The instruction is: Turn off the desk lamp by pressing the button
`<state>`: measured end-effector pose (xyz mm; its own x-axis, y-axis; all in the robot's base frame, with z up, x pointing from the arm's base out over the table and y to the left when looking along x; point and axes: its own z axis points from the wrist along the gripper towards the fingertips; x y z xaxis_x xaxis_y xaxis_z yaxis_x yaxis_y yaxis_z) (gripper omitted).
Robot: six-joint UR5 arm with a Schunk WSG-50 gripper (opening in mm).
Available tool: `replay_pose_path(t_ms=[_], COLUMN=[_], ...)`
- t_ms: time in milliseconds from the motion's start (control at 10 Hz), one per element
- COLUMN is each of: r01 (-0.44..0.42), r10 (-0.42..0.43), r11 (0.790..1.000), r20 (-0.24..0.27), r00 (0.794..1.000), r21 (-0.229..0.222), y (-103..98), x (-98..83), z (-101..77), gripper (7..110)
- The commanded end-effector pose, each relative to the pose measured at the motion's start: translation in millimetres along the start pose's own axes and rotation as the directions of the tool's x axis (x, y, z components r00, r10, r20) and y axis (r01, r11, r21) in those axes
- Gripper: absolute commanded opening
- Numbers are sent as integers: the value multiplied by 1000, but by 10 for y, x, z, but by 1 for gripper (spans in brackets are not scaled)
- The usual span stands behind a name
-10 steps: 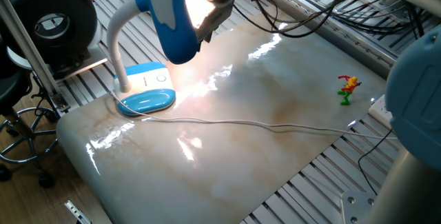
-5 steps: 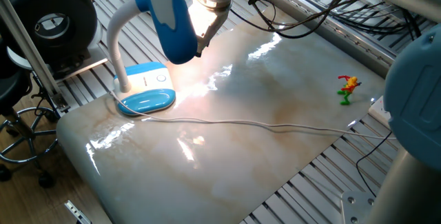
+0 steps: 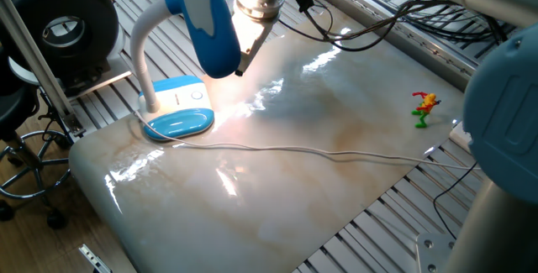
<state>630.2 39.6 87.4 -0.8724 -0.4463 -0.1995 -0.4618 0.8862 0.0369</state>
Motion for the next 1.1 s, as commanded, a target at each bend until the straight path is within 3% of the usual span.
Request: replay_pose_path(t_ms=[0, 200, 400, 600, 800, 1000], r01=[-15, -32, -68, -89, -73, -62], r10=[15, 32, 66, 89, 72, 61], r11=[1000, 999, 997, 996, 997, 998], r20=[12, 4, 34, 56, 47, 27], r00=[1000, 999, 997, 994, 996, 998], r21=[7, 34, 43, 4, 24, 1], y=[-5, -71, -106, -17, -64, -2], x=[-31, -4, -120, -195, -170, -124], z=[167, 195, 163, 152, 153, 156], gripper=[44, 44, 44, 44, 44, 44])
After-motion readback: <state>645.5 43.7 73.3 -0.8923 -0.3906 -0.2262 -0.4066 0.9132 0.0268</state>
